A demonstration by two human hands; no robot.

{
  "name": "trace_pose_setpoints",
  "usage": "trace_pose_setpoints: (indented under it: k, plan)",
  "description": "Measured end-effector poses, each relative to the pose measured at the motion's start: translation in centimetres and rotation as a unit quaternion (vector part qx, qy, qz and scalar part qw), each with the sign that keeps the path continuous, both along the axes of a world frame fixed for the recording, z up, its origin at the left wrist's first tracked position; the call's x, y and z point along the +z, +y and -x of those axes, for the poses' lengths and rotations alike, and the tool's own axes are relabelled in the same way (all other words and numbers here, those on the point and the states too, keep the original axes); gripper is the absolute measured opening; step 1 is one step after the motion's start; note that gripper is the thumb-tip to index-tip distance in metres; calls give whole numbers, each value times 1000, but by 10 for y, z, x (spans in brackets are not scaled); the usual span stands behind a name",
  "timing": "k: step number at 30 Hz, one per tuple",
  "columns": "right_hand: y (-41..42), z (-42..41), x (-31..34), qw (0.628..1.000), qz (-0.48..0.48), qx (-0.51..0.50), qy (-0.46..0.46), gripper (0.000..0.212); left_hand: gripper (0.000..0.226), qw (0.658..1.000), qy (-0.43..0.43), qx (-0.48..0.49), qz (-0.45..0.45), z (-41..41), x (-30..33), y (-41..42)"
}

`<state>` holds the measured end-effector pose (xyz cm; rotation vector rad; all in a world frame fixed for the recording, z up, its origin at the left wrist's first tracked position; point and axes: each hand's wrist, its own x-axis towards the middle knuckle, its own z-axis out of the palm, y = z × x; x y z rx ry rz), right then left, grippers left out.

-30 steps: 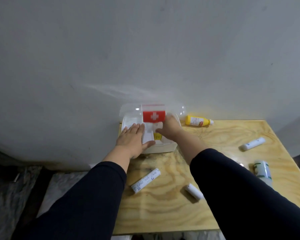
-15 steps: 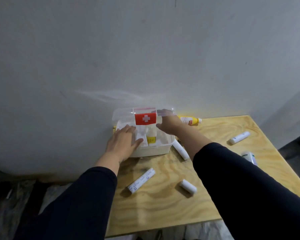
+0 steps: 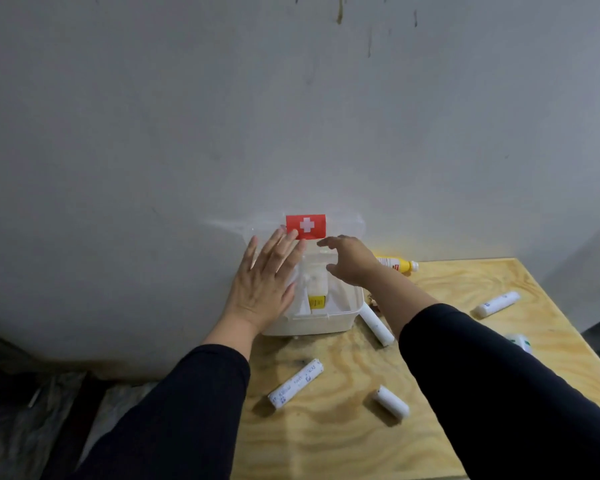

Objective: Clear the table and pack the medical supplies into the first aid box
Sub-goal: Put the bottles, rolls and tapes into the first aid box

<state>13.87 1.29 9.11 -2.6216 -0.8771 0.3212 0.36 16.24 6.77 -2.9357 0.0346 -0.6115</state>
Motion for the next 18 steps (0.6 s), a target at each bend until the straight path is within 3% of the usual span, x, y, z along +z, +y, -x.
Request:
trace_pose_setpoints:
  k: [10,18]
  plan:
    - [-15,29,-39,991,128,27,-11,55,76,991,80,106,33,-46,25,-2]
    - [-31,34,-50,995,89,17,45,57,82,988,86,111,64,-56,29,-5]
